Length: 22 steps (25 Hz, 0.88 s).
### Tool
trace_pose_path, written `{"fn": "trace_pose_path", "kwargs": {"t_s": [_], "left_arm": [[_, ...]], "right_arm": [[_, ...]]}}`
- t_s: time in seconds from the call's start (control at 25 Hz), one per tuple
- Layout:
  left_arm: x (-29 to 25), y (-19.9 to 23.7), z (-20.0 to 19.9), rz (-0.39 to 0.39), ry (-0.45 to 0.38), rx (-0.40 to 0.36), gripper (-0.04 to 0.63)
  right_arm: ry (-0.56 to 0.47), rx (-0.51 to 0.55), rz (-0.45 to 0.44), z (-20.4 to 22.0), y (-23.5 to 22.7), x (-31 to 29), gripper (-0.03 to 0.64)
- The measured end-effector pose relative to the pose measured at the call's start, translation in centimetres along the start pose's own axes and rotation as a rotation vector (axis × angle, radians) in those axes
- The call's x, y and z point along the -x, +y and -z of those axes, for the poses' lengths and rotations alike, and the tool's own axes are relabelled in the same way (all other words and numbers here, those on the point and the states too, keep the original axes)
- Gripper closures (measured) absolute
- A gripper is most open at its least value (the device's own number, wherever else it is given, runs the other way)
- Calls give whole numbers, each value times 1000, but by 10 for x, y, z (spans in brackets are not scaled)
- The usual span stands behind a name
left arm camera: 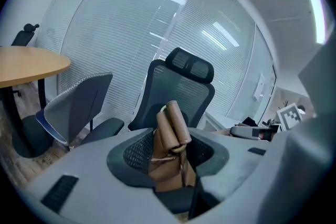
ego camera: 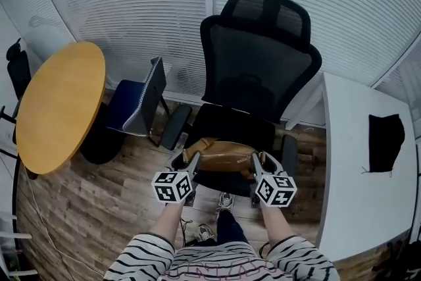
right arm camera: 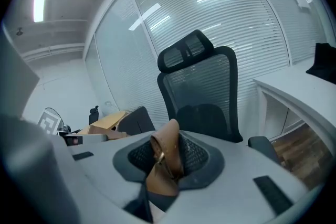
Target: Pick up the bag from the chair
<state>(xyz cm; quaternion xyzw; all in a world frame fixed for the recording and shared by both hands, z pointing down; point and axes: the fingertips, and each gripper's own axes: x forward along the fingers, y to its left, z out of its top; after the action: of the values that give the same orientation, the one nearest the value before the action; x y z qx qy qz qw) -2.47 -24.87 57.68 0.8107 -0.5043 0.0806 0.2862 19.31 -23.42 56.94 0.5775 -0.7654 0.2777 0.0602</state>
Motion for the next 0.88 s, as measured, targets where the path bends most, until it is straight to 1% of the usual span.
{"fn": "trace_pose_path", "kwargs": {"t_s": [0.24,0.6,0.88], "left_arm": [[37,-17,-17,8,-52,-14,413],[90,-48,-40,27,-135,-63,413],[132,-67,-50,46,-192,-83,413]], "right_arm": [[-45,24,-9,-16,21,35,508],[-134,42,-20,-35,46,89,512],[-194,65,-29,-46,69,130,512]]}}
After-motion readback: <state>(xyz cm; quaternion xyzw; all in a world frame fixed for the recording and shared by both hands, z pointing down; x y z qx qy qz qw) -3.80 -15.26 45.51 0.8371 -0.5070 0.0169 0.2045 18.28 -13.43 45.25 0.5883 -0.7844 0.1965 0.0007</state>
